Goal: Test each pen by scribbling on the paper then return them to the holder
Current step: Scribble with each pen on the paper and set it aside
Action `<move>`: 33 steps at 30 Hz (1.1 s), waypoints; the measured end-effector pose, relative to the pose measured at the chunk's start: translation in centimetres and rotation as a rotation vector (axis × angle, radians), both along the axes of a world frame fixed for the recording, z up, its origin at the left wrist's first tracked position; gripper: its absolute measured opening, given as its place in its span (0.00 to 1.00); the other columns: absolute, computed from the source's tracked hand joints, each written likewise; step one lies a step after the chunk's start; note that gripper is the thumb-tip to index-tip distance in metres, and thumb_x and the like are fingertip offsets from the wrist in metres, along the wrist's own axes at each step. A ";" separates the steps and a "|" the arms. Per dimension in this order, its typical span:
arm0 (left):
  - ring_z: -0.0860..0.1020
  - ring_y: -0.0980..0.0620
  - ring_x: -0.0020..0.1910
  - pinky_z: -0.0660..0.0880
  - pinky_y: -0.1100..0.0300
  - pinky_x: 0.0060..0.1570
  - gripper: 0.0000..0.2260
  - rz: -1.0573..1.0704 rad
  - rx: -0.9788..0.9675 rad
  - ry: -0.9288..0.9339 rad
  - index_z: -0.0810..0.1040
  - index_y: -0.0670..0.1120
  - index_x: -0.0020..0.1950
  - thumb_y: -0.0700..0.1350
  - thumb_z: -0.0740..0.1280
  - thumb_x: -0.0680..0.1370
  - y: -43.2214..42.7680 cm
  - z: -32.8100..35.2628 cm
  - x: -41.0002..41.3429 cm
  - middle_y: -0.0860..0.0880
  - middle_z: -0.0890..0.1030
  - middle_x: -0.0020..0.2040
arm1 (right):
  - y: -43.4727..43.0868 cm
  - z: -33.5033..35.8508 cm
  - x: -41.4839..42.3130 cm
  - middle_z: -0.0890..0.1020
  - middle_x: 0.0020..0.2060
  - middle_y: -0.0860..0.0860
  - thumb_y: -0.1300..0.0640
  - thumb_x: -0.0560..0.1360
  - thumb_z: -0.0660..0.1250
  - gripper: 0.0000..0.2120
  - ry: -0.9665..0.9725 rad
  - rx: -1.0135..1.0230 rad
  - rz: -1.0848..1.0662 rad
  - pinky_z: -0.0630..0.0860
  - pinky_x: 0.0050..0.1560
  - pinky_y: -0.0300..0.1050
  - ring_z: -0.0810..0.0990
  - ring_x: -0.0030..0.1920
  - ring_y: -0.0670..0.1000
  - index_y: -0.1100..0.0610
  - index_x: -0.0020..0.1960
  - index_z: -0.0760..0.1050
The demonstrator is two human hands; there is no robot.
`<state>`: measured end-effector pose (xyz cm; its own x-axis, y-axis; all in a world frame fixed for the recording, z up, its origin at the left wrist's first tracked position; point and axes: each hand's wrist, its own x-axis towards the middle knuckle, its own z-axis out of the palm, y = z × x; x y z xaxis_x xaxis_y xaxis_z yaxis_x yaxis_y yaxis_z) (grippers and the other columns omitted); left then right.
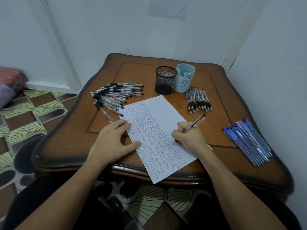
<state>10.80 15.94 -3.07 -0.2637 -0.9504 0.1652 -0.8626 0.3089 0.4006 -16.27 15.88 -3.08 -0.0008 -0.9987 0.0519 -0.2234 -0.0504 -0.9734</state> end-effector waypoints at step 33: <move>0.63 0.55 0.71 0.56 0.55 0.71 0.43 0.006 -0.006 -0.006 0.70 0.52 0.72 0.76 0.54 0.65 0.1 0.0 0.0 0.54 0.68 0.73 | -0.2 0.1 -0.2 0.58 0.24 0.48 0.74 0.71 0.65 0.27 -0.048 0.012 -0.057 0.70 0.28 0.40 0.61 0.25 0.46 0.51 0.25 0.58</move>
